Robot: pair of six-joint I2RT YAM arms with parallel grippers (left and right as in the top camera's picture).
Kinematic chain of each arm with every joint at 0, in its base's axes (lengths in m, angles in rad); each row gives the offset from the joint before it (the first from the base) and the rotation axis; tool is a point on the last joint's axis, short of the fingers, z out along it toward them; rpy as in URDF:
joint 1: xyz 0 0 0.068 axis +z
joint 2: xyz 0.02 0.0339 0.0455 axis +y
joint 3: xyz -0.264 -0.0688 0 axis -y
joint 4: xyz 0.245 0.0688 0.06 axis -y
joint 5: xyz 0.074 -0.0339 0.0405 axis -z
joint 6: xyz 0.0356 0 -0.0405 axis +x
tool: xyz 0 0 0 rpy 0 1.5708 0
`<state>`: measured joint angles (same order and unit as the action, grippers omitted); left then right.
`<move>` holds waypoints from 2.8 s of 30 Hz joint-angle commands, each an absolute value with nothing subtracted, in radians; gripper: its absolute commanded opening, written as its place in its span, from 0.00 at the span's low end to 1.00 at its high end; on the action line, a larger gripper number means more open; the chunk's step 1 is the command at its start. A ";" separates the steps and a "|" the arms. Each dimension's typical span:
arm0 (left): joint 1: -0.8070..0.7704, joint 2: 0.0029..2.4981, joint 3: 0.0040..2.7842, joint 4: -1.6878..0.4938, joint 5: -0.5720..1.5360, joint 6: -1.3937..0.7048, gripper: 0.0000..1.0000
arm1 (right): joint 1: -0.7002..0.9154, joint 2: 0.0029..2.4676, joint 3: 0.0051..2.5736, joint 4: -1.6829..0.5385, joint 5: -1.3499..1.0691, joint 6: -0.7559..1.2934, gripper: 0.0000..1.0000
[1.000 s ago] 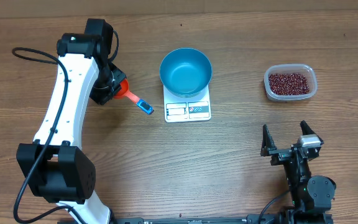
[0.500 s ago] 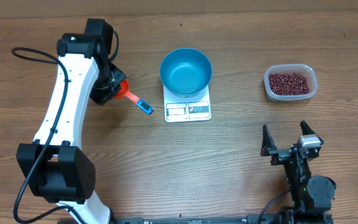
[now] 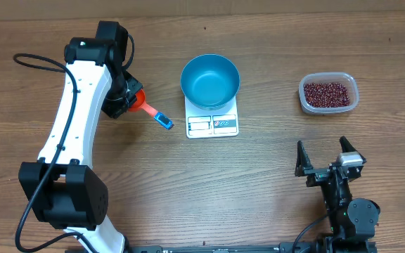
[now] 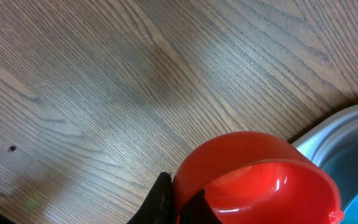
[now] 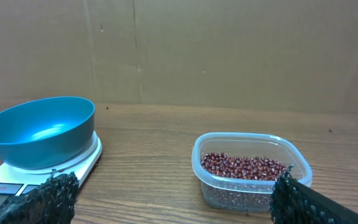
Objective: Scoop item into bowl and weigh 150g on scale
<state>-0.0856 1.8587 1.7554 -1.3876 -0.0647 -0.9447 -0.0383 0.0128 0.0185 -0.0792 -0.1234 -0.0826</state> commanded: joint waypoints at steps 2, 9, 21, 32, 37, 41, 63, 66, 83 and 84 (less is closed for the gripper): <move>-0.093 1.836 1.776 -1.387 -0.082 -0.966 0.04 | -0.035 0.003 0.008 -0.074 -0.116 -0.083 1.00; -0.093 1.836 1.776 -1.386 -0.081 -0.966 0.04 | -0.035 0.003 0.008 -0.074 -0.116 -0.083 1.00; -0.093 1.836 1.776 -1.383 -0.081 -0.972 0.04 | -0.035 0.003 0.008 -0.074 -0.116 -0.083 1.00; -0.093 1.836 1.776 -1.360 -0.081 -0.985 0.04 | -0.035 0.003 0.008 -0.075 -0.116 -0.083 1.00; -0.094 1.836 1.776 -1.356 -0.081 -1.007 0.04 | -0.035 0.003 0.008 -0.074 -0.116 -0.083 1.00; -0.094 1.836 1.776 -1.357 -0.077 -1.052 0.04 | -0.035 0.003 0.008 -0.074 -0.116 -0.083 1.00; -0.189 1.836 1.776 -1.356 -0.043 -1.337 0.04 | -0.035 0.003 0.008 -0.074 -0.116 -0.083 1.00; -0.192 1.837 1.776 -1.327 -0.044 -1.362 0.04 | -0.035 0.003 0.008 -0.075 -0.116 -0.083 1.00; -0.193 1.838 1.776 -1.289 -0.055 -1.363 0.04 | -0.035 0.003 0.008 -0.074 -0.116 -0.083 1.00; -0.193 1.838 1.776 -1.289 -0.054 -1.370 0.04 | -0.035 0.003 0.008 -0.074 -0.116 -0.083 1.00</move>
